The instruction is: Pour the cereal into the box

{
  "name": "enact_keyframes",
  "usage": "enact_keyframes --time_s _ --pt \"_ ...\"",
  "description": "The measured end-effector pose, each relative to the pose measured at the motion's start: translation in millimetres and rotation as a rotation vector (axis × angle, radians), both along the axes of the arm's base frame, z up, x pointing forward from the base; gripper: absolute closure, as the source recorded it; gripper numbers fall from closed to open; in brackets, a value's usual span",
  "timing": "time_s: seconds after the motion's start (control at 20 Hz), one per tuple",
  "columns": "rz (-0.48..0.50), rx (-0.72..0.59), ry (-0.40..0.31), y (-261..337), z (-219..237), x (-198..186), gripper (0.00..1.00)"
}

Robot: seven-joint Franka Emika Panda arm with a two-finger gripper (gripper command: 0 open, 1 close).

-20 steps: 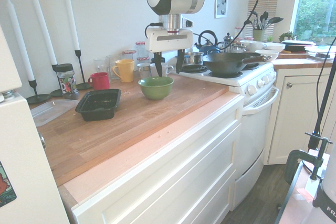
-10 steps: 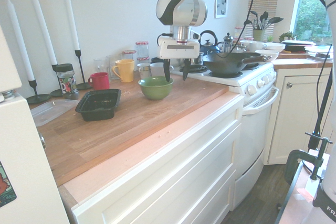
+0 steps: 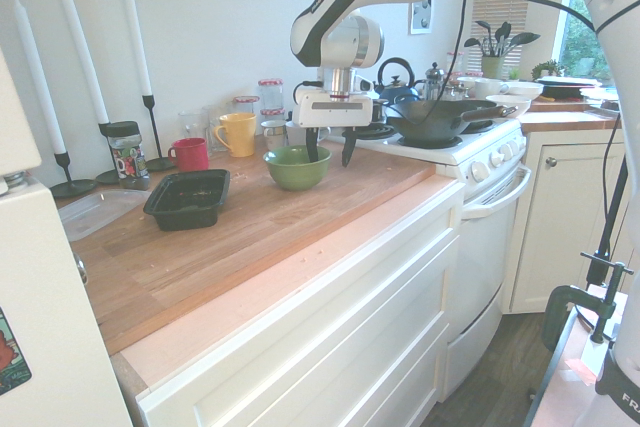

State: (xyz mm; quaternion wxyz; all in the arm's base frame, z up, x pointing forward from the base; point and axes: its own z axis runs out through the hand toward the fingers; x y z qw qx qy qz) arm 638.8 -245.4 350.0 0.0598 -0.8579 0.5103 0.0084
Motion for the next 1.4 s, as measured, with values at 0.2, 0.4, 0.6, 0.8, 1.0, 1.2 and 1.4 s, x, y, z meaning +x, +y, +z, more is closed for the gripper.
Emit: enact_keyframes --time_s 0.2,0.4,0.6,0.8,1.0,1.2,1.4 --pt "0.003 0.006 0.011 -0.8 -8.1 9.4 1.00" --pt "0.004 0.012 0.015 0.0 -15.6 14.9 1.00" --pt "0.004 0.016 0.013 1.5 -15.5 16.0 1.00" --pt "0.004 0.023 0.016 3.7 -19.2 16.8 1.00" --pt "0.005 0.023 0.015 4.2 -18.9 17.0 1.00" --pt "0.006 0.022 0.013 5.0 -17.9 17.6 1.00" --pt "0.008 0.021 0.010 5.6 -15.8 18.8 1.00"
